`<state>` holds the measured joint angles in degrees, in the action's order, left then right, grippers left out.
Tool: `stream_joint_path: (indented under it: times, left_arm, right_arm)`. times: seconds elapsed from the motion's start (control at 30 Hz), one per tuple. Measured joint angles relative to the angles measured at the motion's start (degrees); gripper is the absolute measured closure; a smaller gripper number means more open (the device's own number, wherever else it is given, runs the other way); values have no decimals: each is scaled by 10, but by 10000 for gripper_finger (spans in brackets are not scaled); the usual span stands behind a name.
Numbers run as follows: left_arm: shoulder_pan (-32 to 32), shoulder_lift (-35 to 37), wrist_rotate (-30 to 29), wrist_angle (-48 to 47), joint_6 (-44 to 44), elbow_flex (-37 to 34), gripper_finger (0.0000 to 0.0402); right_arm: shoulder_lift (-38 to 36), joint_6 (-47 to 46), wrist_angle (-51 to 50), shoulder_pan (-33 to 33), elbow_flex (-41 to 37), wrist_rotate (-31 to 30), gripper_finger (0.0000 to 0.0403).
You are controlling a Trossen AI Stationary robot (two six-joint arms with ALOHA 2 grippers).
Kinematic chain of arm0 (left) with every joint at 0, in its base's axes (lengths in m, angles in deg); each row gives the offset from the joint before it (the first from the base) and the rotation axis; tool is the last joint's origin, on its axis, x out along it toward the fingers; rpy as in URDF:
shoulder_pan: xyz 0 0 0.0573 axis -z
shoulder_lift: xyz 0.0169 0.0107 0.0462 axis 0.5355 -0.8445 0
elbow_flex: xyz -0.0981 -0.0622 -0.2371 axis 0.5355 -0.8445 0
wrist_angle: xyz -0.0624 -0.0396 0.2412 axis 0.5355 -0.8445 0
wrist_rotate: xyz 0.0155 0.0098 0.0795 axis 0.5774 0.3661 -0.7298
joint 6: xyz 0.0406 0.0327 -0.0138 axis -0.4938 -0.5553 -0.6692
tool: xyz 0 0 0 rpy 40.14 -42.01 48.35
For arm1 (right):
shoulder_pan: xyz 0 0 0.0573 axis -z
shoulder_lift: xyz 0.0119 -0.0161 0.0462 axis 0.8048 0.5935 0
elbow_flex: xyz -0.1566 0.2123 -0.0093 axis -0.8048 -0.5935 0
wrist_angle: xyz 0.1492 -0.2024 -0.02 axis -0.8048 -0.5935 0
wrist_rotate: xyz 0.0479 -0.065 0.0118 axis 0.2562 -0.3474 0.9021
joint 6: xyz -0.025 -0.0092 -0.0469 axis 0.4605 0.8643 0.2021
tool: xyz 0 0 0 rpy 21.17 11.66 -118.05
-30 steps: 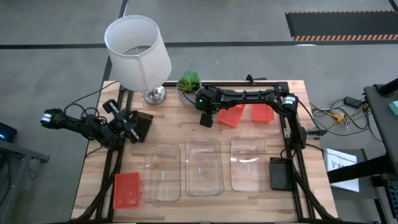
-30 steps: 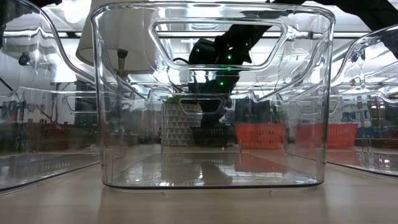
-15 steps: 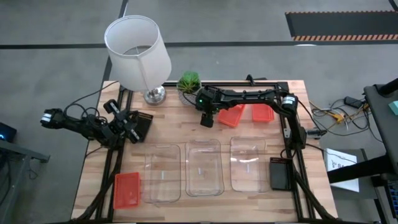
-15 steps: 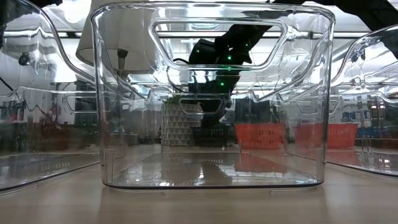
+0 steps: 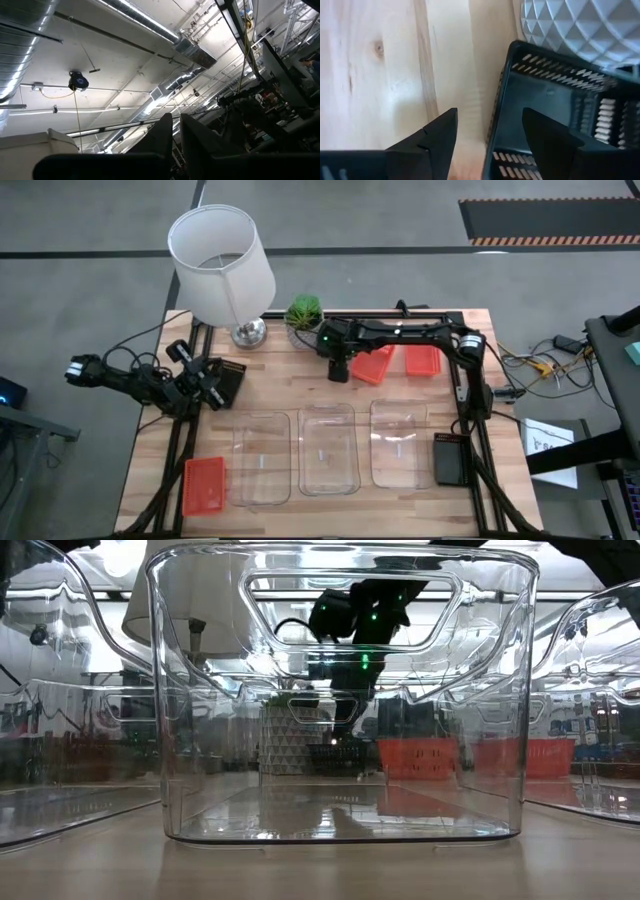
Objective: Stack baskets by color
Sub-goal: Stack the top center black bin on the right black bin
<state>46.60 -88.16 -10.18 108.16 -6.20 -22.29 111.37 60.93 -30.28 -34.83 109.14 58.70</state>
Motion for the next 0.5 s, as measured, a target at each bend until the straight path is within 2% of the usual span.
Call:
stream_joint_path:
  times: [0.13, 0.27, 0.37, 0.5]
  left_arm:
    - [0, -1, 0, 0, 0, 0, 382]
    - [0, 0, 0, 0, 0, 0, 382]
    - [0, 1, 0, 0, 0, 0, 382]
    - [0, 0, 0, -1, 0, 0, 382]
  right_arm:
    - [-2, 55, 13, 1, 0, 3, 160]
    - [9, 39, 49, 5, -2, 4, 148]
    - [23, 20, 56, 8, -3, 3, 151]
    - [41, 4, 65, 9, -3, -8, 175]
